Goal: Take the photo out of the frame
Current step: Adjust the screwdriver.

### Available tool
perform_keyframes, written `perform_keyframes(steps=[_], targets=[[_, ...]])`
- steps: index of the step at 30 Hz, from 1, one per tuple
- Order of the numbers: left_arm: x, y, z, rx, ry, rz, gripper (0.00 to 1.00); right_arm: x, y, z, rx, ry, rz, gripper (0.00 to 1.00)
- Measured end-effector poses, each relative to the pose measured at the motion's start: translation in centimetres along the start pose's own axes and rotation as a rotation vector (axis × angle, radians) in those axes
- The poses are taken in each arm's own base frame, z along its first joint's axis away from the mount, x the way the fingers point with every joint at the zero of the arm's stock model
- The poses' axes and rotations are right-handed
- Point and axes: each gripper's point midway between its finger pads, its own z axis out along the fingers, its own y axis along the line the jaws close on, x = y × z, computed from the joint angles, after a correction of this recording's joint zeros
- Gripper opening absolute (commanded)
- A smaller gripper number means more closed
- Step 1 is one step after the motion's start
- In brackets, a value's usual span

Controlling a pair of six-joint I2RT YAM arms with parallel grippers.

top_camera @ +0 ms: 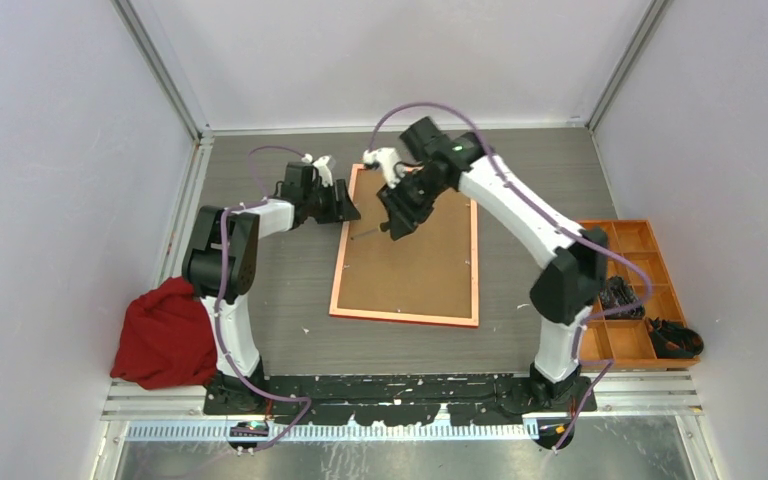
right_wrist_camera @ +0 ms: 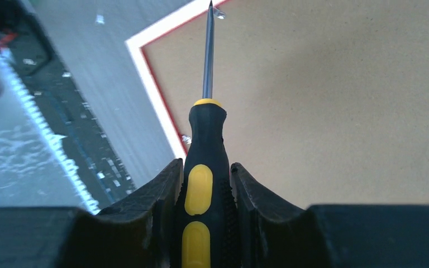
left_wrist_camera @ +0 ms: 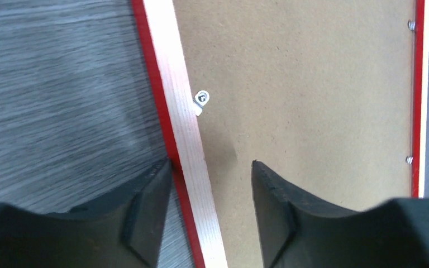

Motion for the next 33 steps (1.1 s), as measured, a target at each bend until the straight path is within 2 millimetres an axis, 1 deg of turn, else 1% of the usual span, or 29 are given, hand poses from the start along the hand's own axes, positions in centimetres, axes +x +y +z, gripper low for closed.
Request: perform_keyframes(steps=[1, 2, 5, 6, 7, 8, 9, 11, 15, 16, 17, 20, 22, 24, 26, 27, 28, 29, 33], targets=[[0.0, -0.3, -0.1, 0.021, 0.002, 0.002, 0.67, -0.2, 0.4, -1.8, -0.024, -0.04, 0.005, 0.01], [-0.1, -0.5, -0.2, 0.036, 0.004, 0.009, 0.74, -0.3, 0.6, -3.2, -0.042, -0.072, 0.013, 0.01], [-0.1, -1.3, -0.8, 0.075, 0.011, 0.023, 0.85, -0.1, 1.0, -7.9, -0.092, -0.184, 0.046, 0.01], [-0.1, -1.6, -1.1, 0.084, 0.012, 0.028, 0.9, 0.0, 1.0, -8.9, -0.098, -0.209, 0.054, 0.01], [0.0, -1.9, -1.6, 0.096, 0.013, 0.038, 0.91, 0.3, 0.8, -9.9, -0.099, -0.239, 0.066, 0.01], [0.0, -2.3, -2.1, 0.108, 0.011, 0.048, 0.92, 0.7, 0.6, -10.4, -0.099, -0.251, 0.075, 0.01], [-0.2, -2.8, -2.7, 0.121, 0.006, 0.062, 0.97, 1.3, 0.8, -10.7, -0.108, -0.256, 0.086, 0.01], [-1.3, -4.2, -4.2, 0.155, -0.022, 0.109, 0.99, 2.0, 1.5, -10.5, -0.144, -0.25, 0.086, 0.01], [-3.8, -7.6, -8.0, 0.242, -0.095, 0.256, 1.0, 3.0, 3.1, -9.3, -0.254, -0.22, 0.067, 0.01], [-4.8, -9.2, -9.7, 0.291, -0.118, 0.325, 1.0, 3.2, 3.4, -9.1, -0.281, -0.213, 0.063, 0.01], [-5.0, -9.5, -10.0, 0.3, -0.125, 0.338, 1.0, 3.3, 3.7, -9.0, -0.304, -0.208, 0.059, 0.01], [-6.3, -12.7, -13.0, 0.413, -0.138, 0.468, 1.0, 3.7, 4.2, -8.6, -0.349, -0.201, 0.051, 0.01], [-6.5, -14.7, -14.8, 0.499, -0.137, 0.537, 1.0, 4.0, 4.4, -8.3, -0.372, -0.194, 0.049, 0.01], [-6.0, -16.2, -16.1, 0.582, -0.124, 0.579, 1.0, 4.2, 4.6, -8.1, -0.387, -0.185, 0.049, 0.01], [-4.5, -17.5, -17.0, 0.665, -0.082, 0.603, 1.0, 4.3, 4.7, -7.9, -0.396, -0.179, 0.047, 0.01], [-3.7, -17.8, -17.1, 0.689, -0.061, 0.608, 1.0, 4.4, 4.7, -7.8, -0.398, -0.178, 0.043, 0.01], [-2.4, -18.4, -17.2, 0.721, -0.018, 0.613, 1.0, 4.4, 4.7, -7.7, -0.399, -0.175, 0.041, 0.01], [-1.6, -18.7, -17.2, 0.738, 0.01, 0.622, 1.0, 4.4, 4.7, -7.6, -0.4, -0.174, 0.038, 0.01], [2.2, -21.1, -17.3, 0.822, 0.138, 0.679, 1.0, 4.6, 4.8, -7.4, -0.403, -0.169, 0.038, 0.01]])
